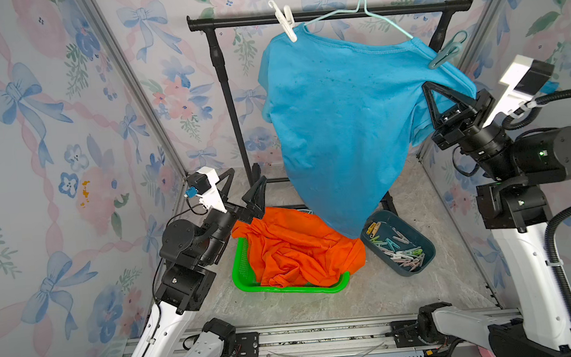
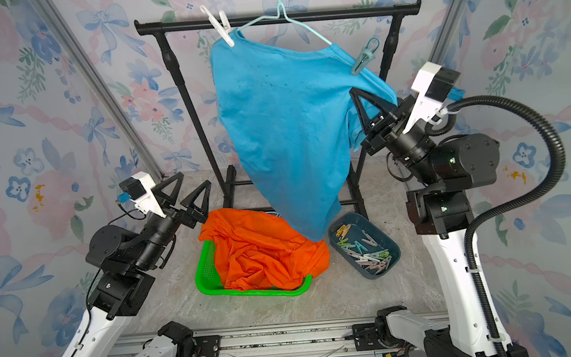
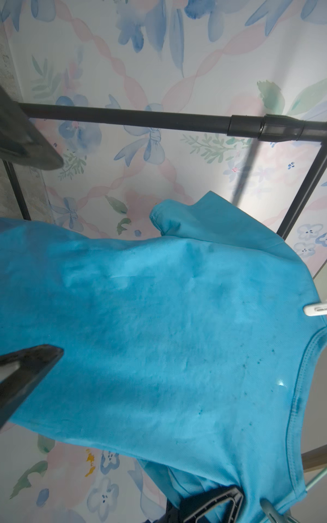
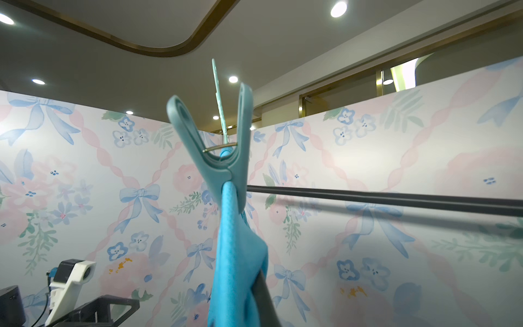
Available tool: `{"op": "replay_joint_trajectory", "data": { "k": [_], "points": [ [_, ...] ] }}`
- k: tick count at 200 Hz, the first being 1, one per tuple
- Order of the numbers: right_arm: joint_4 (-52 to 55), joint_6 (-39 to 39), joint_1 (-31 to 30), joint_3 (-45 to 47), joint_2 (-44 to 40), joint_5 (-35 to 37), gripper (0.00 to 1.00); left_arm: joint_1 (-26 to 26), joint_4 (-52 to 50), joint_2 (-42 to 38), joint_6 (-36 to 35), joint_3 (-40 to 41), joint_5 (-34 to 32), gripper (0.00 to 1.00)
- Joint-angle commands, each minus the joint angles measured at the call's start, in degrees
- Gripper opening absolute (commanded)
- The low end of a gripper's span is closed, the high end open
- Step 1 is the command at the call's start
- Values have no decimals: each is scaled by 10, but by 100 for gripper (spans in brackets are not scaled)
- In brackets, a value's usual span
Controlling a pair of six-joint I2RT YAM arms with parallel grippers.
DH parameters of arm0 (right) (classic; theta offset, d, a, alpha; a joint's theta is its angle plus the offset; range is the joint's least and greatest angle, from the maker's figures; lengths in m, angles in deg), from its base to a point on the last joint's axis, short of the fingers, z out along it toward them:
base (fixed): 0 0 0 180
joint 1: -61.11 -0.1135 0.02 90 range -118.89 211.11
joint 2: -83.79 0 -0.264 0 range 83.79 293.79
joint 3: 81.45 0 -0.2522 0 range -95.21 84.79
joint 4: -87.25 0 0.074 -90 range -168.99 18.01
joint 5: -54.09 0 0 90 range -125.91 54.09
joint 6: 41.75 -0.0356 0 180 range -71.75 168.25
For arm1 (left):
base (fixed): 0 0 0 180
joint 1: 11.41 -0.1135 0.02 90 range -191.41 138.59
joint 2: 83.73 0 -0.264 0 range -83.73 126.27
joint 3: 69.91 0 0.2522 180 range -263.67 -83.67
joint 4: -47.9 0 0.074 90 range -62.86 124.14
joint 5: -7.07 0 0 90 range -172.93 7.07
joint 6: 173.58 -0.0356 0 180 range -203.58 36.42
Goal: Use clothespins to secure the t-shirt on both sides of the hanger
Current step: Hang the hanger on the clothesline.
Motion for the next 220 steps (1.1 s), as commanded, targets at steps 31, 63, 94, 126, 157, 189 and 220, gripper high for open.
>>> {"op": "replay_joint_trajectory", "data": {
  "k": [31, 63, 94, 126, 157, 189, 220],
  "points": [
    [-21, 3, 69, 49, -3, 59, 0, -5, 29, -27, 39, 65, -18, 98],
    [-72, -18, 93, 127, -24, 51, 0, -4, 32, -38, 43, 101, -28, 98],
    [-82, -21, 104, 161, -19, 74, 0, -4, 33, -36, 44, 113, -29, 98],
    [-102, -33, 113, 167, -1, 108, 0, -4, 35, -28, 49, 116, -26, 98],
    [-106, -42, 121, 147, 22, 127, 0, -5, 36, -25, 47, 117, -27, 98],
    [-125, -73, 124, 133, 46, 137, 0, -5, 37, -17, 49, 116, -24, 98],
    [-159, -96, 120, 149, 58, 150, 0, -5, 37, -14, 49, 113, -26, 98]
  ]
}}
